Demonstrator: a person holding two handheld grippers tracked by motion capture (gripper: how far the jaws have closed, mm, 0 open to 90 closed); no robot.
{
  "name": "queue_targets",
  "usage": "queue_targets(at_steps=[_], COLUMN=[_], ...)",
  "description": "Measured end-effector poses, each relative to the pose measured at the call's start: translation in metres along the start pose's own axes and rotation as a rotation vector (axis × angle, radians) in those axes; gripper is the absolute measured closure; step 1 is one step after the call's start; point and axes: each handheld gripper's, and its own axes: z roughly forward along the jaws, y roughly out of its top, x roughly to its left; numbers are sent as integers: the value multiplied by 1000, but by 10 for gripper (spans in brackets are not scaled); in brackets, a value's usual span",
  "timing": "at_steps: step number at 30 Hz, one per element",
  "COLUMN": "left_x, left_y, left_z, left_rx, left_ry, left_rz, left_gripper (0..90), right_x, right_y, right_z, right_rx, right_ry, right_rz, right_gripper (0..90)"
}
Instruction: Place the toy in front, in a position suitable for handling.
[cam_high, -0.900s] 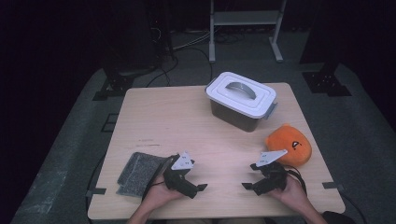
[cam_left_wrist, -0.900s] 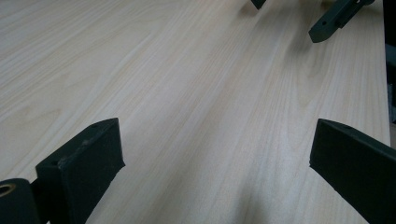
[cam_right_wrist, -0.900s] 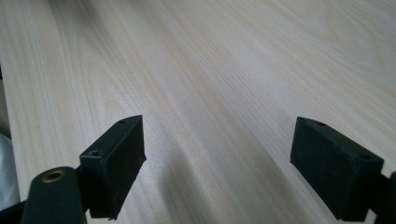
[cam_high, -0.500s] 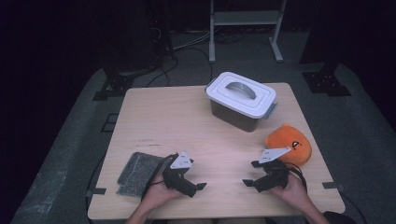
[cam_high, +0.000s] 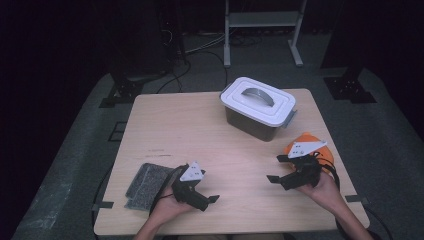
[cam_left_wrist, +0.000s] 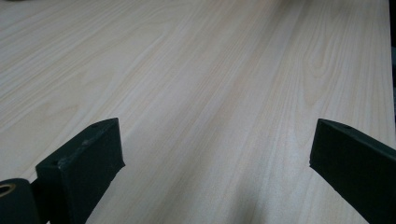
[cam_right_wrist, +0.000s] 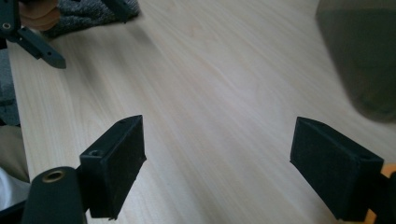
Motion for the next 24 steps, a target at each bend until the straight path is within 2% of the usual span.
queue_targets(at_steps=[5,7,10,18,19,24], left_x=[1,1,0,0,0,0], left_y=[0,0,0,0,0,0], left_z=[-2,-2,-2,-4,-4,-4], left_rx=[1,0,-4,-9,-15,-15], left_ry=[4,6,6,1,1,8], left_rz=[3,2,5,8,5,12], left_gripper=[19,19,20,19,19,20], right_x=[-12,-20,-24,-43,-49,-60], right_y=[8,8,8,2,0,-7], right_z=[-13,-20,-23,-35,-39,-44], right_rx=[3,-16,-15,-18,-17,-9], right_ry=[-40,-59,-73,-143,-161,-201], right_rz=[-9,9,10,33,45,68], right_gripper=[166,166,166,167,166,167])
